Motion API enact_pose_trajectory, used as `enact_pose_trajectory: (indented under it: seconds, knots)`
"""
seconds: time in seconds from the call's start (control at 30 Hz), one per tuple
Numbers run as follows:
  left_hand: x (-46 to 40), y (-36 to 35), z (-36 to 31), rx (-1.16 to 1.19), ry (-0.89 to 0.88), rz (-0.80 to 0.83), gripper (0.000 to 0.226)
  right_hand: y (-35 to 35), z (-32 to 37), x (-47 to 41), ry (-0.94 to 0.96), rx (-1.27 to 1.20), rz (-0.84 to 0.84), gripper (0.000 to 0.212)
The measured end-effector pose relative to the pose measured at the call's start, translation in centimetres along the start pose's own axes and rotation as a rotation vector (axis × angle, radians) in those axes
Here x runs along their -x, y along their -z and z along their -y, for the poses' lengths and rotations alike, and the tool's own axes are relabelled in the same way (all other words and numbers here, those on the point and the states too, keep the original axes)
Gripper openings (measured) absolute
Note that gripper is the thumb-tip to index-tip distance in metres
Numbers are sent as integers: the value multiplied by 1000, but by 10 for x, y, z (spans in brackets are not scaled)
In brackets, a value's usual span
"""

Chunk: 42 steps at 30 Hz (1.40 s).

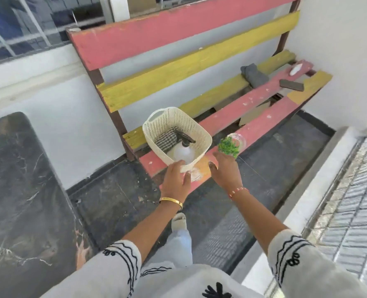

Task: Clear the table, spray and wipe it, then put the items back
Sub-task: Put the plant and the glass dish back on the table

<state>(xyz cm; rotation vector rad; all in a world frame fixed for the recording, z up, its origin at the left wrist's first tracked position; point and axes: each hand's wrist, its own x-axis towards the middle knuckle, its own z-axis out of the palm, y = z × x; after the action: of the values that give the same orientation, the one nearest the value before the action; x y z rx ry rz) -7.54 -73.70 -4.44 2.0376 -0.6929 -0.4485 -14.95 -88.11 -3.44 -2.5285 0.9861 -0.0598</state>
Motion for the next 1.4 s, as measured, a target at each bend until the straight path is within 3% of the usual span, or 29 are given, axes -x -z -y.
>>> enact_pose_trajectory:
  seconds: [0.4,0.57,0.7,0.87,0.93,1.1,1.23,1.4]
  knots:
    - [-130,-85,-41,-37,76,248,38,27,-98,-121,-265,-26,167,39]
    - [-156,-133,-48,-40,216,316,43,29,-147,-168,-375,-133,280,41]
    - [-178,-171,-66,4,366,297,40,30,-183,-209,-406,-161,372,42]
    - [-217,-221,-55,200,887,141,44,23,-223,-267,-304,-151,513,43]
    - [-226,-234,-52,211,990,97,48,18,-235,-286,-279,-130,563,42]
    - [-244,-262,-49,250,1063,67,57,-8,-267,-328,-300,-89,623,21]
    - [-250,-279,-37,235,1060,133,66,-27,-280,-339,-355,-121,634,39]
    - [-262,-292,-23,363,1133,13,77,-50,-290,-345,-384,-124,609,41]
